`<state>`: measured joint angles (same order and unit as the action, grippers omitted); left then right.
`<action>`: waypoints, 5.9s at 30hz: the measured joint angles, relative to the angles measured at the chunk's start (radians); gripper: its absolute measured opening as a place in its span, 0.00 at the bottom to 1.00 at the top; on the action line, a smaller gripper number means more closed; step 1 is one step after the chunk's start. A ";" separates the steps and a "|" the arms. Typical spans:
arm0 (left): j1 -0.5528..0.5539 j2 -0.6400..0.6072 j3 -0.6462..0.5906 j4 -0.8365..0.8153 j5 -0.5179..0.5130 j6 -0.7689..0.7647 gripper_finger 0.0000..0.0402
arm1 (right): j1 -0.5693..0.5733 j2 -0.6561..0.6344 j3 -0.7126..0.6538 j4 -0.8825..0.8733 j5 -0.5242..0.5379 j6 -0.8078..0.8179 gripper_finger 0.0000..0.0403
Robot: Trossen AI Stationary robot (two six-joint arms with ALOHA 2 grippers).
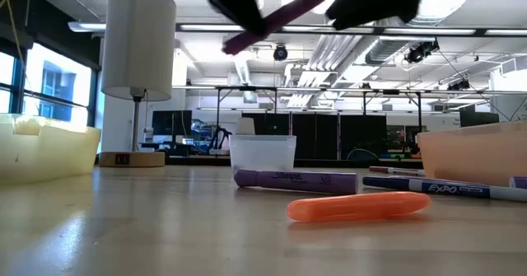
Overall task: Pick & Place Markers
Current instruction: Put the purple highlighter pen into the orange bin, then put the black marker pen into the transparent bin
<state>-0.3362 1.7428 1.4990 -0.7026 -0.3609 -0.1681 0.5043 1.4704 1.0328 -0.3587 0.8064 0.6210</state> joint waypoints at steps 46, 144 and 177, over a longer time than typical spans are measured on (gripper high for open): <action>0.214 -0.279 -0.728 1.321 0.235 -0.010 0.19 | -0.048 -0.045 -0.001 0.391 0.025 -0.316 0.37; 0.002 -0.890 -0.906 0.364 -0.223 -0.369 0.53 | -0.130 -0.193 -0.247 -0.746 -0.624 0.892 0.18; 0.002 -0.889 -0.906 0.363 -0.258 -0.330 0.53 | -0.694 -0.568 -0.267 -0.700 -0.489 0.372 0.36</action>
<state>-0.3344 0.8536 0.5930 -0.3397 -0.6194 -0.4981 -0.1897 0.9019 0.7658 -1.0589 0.3177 0.9933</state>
